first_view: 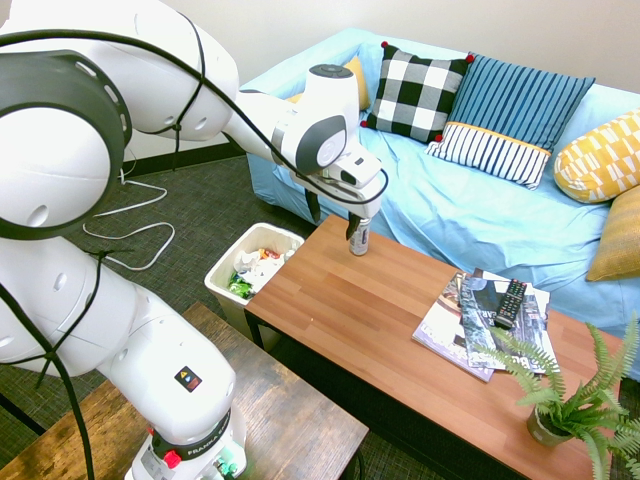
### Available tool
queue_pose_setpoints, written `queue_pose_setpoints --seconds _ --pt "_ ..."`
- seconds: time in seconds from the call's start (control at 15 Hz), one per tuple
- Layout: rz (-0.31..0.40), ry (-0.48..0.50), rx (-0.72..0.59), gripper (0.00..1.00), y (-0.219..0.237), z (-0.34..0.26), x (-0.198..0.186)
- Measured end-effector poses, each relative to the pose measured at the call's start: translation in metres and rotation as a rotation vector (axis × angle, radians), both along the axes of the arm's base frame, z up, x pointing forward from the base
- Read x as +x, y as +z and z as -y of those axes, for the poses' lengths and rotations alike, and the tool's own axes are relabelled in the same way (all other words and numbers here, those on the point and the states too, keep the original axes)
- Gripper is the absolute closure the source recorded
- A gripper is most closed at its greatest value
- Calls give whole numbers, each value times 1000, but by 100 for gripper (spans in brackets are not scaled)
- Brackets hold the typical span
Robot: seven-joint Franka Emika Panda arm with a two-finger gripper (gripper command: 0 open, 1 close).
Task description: Throw the can in the trash bin
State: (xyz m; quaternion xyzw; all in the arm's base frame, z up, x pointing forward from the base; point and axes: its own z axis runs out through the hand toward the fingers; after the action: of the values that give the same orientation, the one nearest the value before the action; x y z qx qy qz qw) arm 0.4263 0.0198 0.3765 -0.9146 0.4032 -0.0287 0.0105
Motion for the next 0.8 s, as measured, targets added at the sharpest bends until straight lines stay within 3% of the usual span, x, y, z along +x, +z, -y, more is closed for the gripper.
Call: queue_pose_setpoints --seconds 0.33,0.8 --pt "28 -10 10 0 -10 -15 21" --pt "135 -110 -53 0 -67 -69 153"
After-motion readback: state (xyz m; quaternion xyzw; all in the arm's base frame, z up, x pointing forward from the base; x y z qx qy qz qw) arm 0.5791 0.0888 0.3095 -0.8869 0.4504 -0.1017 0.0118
